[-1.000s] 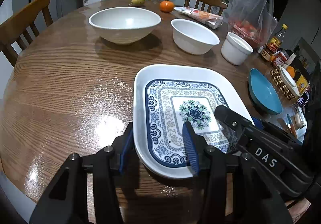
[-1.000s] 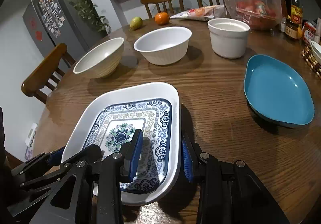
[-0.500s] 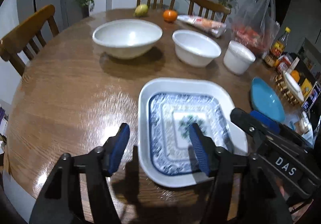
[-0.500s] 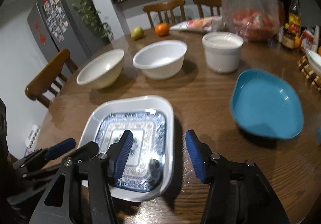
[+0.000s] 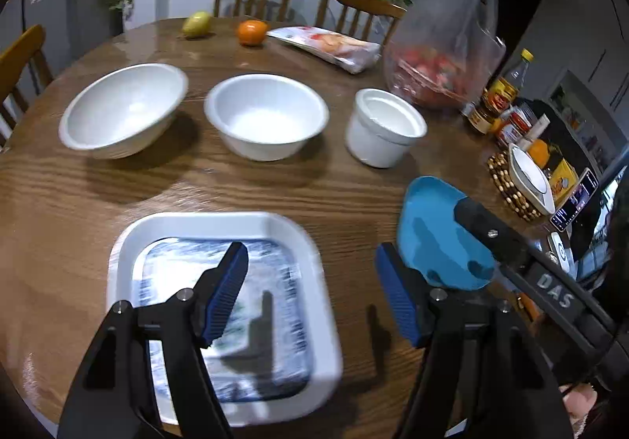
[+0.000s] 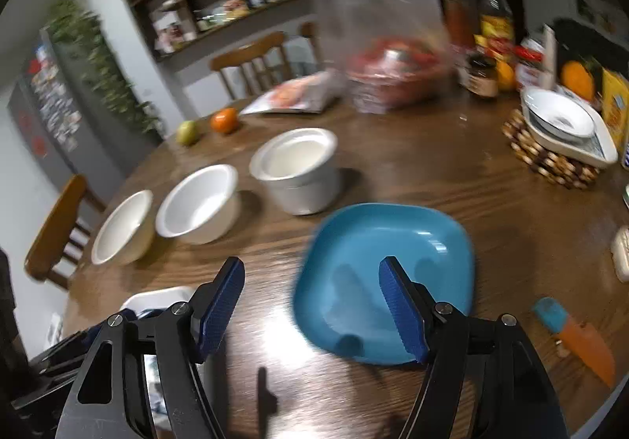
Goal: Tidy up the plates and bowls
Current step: 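Reach to the teal plate and grasp its rim with the right gripper, then lift the teal plate and carry it toward the blue-patterned plate stack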
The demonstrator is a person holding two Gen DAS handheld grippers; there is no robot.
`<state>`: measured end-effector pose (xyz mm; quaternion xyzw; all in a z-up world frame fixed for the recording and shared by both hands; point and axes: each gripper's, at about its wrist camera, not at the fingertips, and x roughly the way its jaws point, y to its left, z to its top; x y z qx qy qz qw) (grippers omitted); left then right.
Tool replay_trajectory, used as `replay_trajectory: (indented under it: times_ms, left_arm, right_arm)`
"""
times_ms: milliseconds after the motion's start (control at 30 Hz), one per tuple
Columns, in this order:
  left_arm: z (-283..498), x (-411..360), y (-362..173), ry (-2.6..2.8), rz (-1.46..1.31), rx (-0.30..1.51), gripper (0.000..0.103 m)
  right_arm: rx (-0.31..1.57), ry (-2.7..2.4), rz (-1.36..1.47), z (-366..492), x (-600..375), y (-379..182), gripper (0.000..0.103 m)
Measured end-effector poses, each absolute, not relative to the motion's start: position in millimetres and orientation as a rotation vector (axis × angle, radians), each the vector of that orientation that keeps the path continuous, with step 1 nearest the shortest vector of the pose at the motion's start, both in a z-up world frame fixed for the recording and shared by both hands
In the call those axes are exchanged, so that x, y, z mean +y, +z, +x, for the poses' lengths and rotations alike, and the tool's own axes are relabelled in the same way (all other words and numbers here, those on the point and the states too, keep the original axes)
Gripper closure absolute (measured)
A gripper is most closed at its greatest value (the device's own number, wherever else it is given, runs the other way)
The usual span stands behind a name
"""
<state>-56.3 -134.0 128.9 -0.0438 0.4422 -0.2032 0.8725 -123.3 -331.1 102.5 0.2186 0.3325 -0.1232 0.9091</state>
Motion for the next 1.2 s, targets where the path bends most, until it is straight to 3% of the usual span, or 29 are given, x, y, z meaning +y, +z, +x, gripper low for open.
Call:
replay_trajectory:
  times_ms: [433, 867, 1200]
  left_arm:
    - [-39, -212, 101, -0.47, -0.023, 1.043, 0.042]
    - [-36, -227, 84, -0.478, -0.005, 1.085, 0.065]
    - [-36, -236, 84, -0.485, 0.001, 1.086, 0.066]
  right_arm:
    - [0.771, -0.283, 0.537, -117, -394, 71, 0.031]
    - [0.789, -0.255, 0.55, -115, -400, 60, 0.031]
    - [0.743, -0.283, 0.586, -131, -417, 70, 0.031]
